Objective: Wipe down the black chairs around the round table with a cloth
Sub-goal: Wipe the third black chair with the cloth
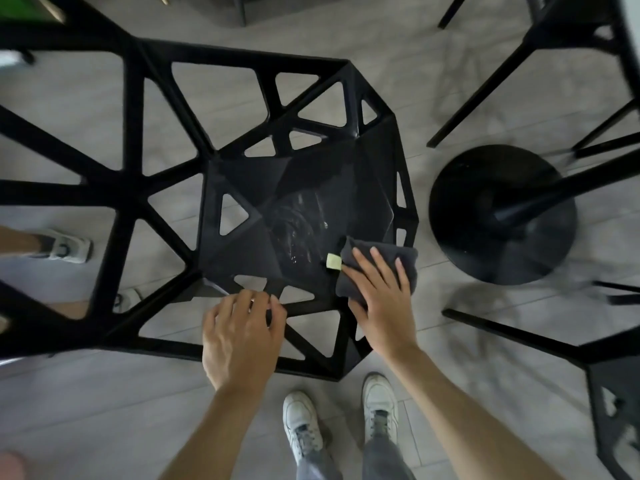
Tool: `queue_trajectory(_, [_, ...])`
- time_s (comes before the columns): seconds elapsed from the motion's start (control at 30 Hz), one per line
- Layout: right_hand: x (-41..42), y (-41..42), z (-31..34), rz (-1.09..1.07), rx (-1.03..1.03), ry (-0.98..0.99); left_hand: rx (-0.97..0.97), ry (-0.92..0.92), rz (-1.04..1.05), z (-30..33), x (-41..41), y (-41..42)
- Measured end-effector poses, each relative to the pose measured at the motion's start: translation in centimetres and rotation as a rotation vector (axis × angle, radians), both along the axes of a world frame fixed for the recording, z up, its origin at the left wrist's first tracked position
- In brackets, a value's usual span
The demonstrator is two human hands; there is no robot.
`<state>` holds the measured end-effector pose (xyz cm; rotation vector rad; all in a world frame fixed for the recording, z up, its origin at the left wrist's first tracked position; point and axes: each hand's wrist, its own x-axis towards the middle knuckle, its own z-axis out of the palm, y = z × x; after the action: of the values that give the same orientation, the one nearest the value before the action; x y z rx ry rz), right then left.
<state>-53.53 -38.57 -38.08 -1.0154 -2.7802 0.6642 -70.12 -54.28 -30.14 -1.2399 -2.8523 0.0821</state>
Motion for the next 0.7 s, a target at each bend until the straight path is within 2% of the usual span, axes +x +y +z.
queue_trajectory(0.2, [2.1,-2.5,0.5,0.052,-0.088,-0.007,0.044,0.027,0.005,0.1,0.1,0.0])
queue_trajectory(0.4, [1.1,1.1,0.9,0.29,0.061,-0.167,0.035,0.03,0.001,0.0,0.0,-0.1])
queue_trajectory(0.53, [-5.7,7.8,0.7,0.359,0.174,-0.197,0.032,0.033,-0.023,-0.4,-0.1,-0.4])
queue_trajectory(0.7, [-15.6,14.8,-0.2,0.192,0.211,-0.208,0.048,0.034,-0.02,-0.7,-0.1,-0.4])
